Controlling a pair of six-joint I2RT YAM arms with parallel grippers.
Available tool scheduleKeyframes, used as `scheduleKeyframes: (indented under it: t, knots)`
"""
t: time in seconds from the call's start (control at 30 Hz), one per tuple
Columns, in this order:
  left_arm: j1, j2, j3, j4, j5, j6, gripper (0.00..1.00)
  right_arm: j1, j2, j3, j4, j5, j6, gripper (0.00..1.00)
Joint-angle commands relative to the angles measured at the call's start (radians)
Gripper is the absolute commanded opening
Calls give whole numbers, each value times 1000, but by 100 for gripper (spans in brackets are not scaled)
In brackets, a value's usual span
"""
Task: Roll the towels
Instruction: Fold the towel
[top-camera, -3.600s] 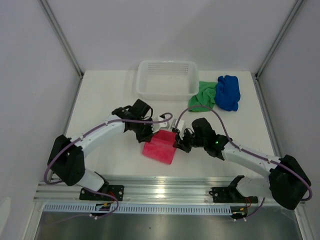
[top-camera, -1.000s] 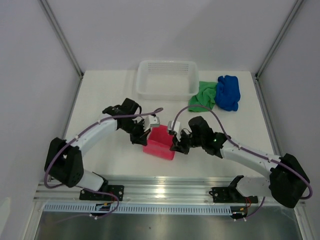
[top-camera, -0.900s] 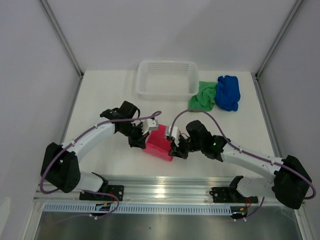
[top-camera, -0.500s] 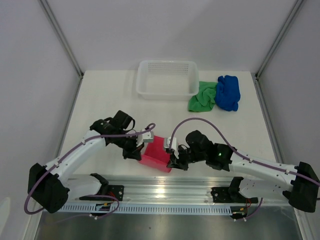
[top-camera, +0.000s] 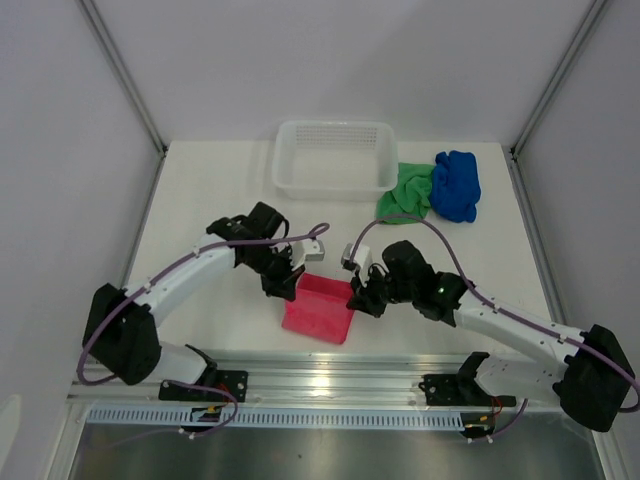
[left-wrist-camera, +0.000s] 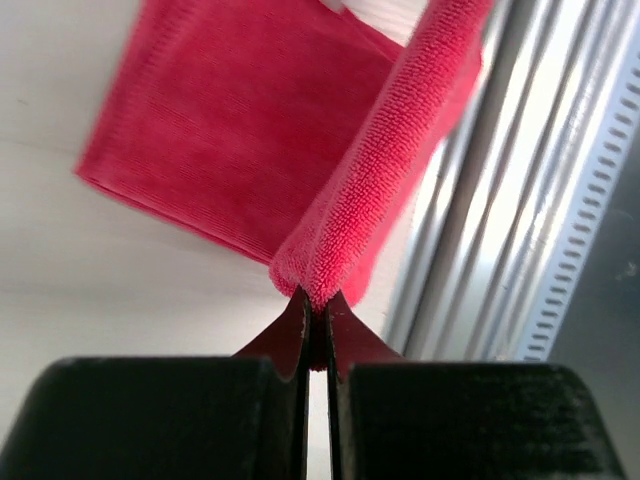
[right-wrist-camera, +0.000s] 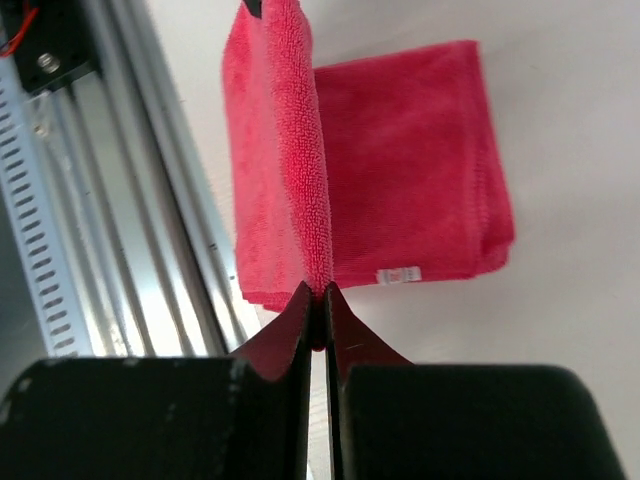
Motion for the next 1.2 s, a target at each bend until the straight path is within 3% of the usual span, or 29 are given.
scheduleKeyframes:
  t: [0.0,0.27,0.6,0.9,1.0,1.03,1.1,1.17]
  knots:
    - [19,98,112,54,-118,-59,1,-81,29,20,-6,4,14,0]
    - [27,312,241,83,-214,-87,1,-170,162,33,69,16,8,0]
    - [39,436,304,123,-289,-131,2,-236,314,70,132,35,-27,0]
    - [39,493,327,135,-319,-131,15,-253,396,88,158,49,-19,3]
    - [38,513,332,142,-332,-133,20,-253,419,105,143,61,-10,10]
    - [38,519,332,146,-336,-134,22,-253,429,109,138,70,-9,18]
    - [38,527,332,149,-342,-140,35,-256,436,119,131,99,7,27]
    - [38,531,335,156,-350,-156,40,-257,440,122,134,124,16,35]
